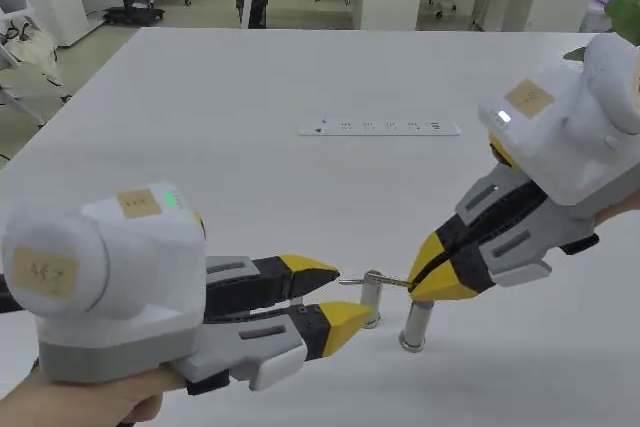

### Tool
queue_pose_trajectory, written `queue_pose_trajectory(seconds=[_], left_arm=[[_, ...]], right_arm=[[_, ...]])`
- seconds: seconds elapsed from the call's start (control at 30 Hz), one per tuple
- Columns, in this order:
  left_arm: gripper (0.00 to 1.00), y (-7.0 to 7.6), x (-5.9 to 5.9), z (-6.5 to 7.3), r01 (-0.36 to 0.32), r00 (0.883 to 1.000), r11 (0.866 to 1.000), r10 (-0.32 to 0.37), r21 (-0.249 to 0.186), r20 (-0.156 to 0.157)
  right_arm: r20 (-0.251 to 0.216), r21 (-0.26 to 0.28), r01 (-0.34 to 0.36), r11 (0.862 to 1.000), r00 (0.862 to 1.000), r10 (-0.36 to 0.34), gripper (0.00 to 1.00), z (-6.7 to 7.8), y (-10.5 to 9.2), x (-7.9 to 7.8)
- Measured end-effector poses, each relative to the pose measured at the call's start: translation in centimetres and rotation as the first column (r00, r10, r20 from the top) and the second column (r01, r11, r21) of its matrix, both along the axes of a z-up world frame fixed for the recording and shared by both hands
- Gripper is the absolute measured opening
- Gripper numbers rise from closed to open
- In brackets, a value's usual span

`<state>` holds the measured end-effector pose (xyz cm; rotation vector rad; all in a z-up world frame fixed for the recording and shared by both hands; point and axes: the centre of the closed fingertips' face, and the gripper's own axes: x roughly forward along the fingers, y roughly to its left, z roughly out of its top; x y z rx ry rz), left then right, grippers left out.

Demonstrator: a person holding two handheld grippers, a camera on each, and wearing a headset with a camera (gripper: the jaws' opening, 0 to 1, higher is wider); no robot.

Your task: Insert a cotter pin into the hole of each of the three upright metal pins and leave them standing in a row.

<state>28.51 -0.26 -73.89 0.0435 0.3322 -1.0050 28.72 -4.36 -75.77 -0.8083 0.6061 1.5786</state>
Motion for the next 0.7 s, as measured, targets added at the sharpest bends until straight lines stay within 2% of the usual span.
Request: queue_pose_trajectory(seconds=[0.13, 0.3, 0.5, 0.6, 0.7], left_arm=[[0.26, -0.6, -0.2, -0.8, -0.005, 1.0, 1.0, 0.005, 0.014, -0.001], [0.29, -1.4, -0.2, -2.2, -0.02, 1.0, 0.999, 0.021, 0.039, -0.019], [0.31, -2.0, 0.5, -3.8, -0.053, 0.998, 0.995, 0.055, 0.086, -0.021], [0.31, -2.5, 0.8, -4.3, -0.064, 0.997, 0.994, 0.067, 0.087, -0.033], [0.31, -3.1, 0.9, -4.7, -0.064, 0.997, 0.993, 0.067, 0.096, -0.026]], right_arm=[[0.009, -0.024, 0.013, 1.0, 1.0, -0.013, 0.02, -0.4, -1.0, 0.3], [0.025, -0.065, 0.027, 0.998, 0.999, -0.026, 0.02, -1.0, -2.3, 0.7], [0.037, -0.104, 0.041, 0.994, 0.999, -0.037, 0.02, -1.8, -3.6, 1.0], [0.041, -0.12, 0.046, 0.992, 0.998, -0.041, 0.02, -2.2, -4.1, 1.1], [0.041, -0.132, 0.053, 0.99, 0.998, -0.048, 0.02, -2.5, -4.6, 1.3]])
